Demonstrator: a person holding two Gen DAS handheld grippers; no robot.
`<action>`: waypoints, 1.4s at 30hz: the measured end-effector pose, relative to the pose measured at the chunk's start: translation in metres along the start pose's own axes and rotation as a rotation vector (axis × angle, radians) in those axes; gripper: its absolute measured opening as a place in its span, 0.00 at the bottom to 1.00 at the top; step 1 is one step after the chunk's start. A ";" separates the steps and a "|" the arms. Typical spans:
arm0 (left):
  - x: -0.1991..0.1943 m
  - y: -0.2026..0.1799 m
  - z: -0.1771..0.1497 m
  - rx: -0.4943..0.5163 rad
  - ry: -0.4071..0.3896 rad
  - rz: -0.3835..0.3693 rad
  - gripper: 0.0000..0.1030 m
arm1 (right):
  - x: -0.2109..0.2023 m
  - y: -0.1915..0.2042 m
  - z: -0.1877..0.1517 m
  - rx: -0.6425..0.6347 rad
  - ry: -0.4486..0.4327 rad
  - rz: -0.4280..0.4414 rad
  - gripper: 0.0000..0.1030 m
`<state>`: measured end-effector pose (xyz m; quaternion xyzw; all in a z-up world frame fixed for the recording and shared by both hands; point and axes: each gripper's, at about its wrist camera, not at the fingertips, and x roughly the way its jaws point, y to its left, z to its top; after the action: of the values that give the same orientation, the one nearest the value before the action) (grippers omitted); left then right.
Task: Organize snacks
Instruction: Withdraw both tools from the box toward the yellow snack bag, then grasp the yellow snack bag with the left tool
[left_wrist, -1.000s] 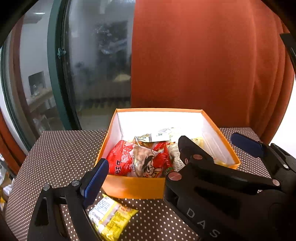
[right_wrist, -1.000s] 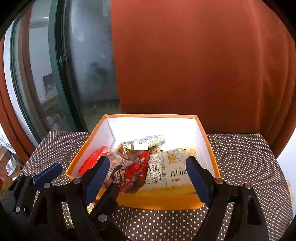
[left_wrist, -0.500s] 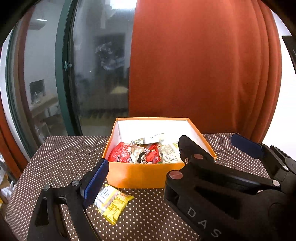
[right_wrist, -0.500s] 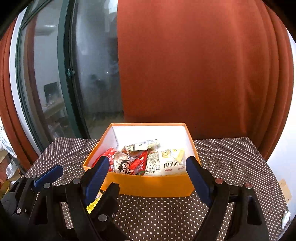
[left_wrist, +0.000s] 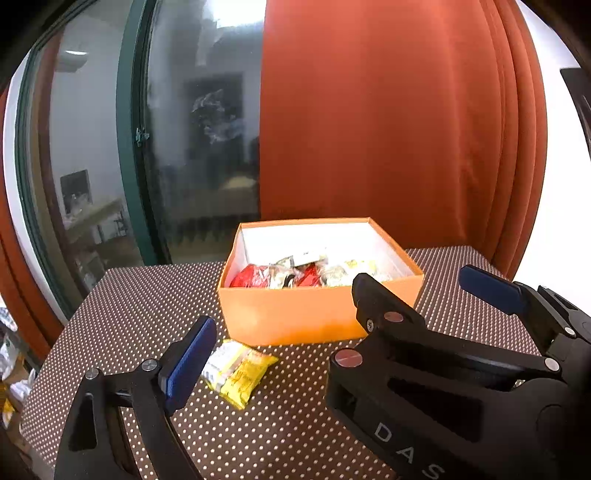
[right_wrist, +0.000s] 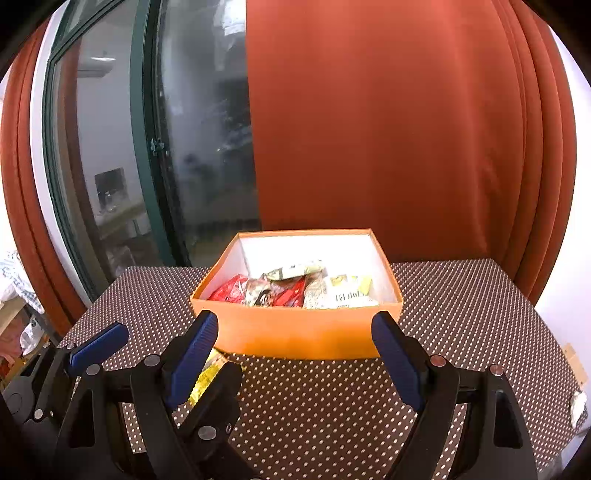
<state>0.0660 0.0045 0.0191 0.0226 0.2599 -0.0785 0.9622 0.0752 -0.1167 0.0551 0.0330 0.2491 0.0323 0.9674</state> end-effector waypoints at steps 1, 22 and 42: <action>0.002 0.001 -0.003 0.001 0.007 0.001 0.90 | 0.001 0.000 -0.004 0.003 0.004 0.002 0.85; 0.082 0.032 -0.067 0.005 0.191 -0.001 0.95 | 0.068 0.022 -0.076 0.030 0.141 -0.005 0.85; 0.195 0.069 -0.078 0.111 0.386 0.012 0.95 | 0.169 0.039 -0.098 0.060 0.321 -0.024 0.85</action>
<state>0.2050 0.0520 -0.1467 0.0920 0.4346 -0.0811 0.8923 0.1742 -0.0602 -0.1085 0.0534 0.4015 0.0180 0.9141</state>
